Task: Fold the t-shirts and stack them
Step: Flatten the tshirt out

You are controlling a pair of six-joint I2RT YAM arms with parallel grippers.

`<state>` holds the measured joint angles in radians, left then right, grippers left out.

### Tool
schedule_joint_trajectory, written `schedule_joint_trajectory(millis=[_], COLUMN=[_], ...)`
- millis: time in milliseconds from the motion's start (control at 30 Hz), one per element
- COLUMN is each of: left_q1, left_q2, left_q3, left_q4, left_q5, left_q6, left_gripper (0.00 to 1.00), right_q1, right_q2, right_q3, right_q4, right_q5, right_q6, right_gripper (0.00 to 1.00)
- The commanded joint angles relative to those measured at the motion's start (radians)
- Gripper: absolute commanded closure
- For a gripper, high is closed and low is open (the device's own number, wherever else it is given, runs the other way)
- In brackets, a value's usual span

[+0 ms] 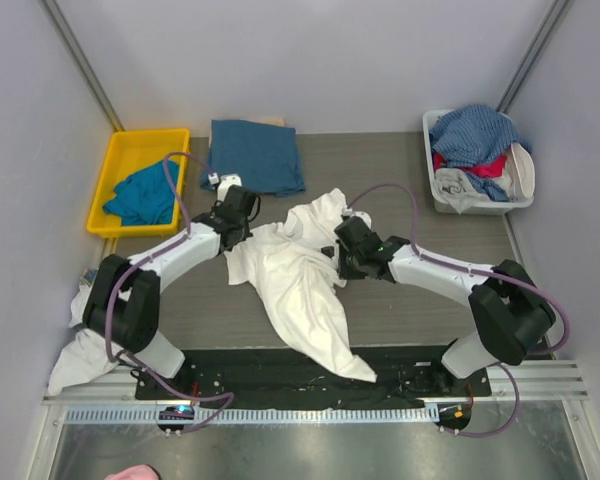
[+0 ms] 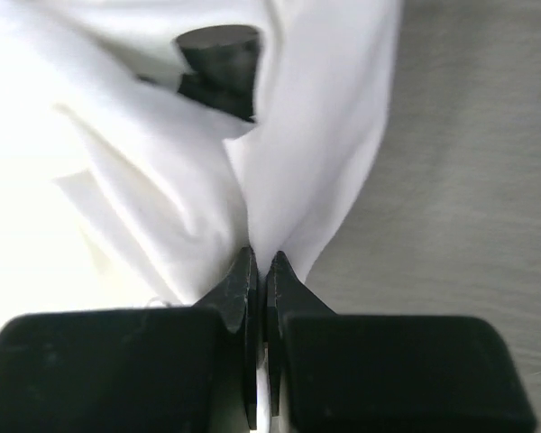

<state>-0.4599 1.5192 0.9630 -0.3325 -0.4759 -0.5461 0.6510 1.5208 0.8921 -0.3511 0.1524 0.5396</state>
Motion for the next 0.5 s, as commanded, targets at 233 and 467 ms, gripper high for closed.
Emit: schedule_joint_trajectory(millis=[233,467], left_q1=[0.018,0.018], left_q2=[0.416,0.63], left_q3=[0.594,0.945], left_q4=[0.037,-0.049], left_q5=[0.043,0.117], left_q6=[0.216,0.29], left_gripper=[1.0,1.0], right_q1=[0.317,0.414], right_q2=[-0.099,-0.077], right_q3=[-0.01,0.05], right_q4=[-0.011,-0.006], right_q5=[0.027,0.061], right_q6=[0.263,0.27], right_gripper=[0.99,0.99])
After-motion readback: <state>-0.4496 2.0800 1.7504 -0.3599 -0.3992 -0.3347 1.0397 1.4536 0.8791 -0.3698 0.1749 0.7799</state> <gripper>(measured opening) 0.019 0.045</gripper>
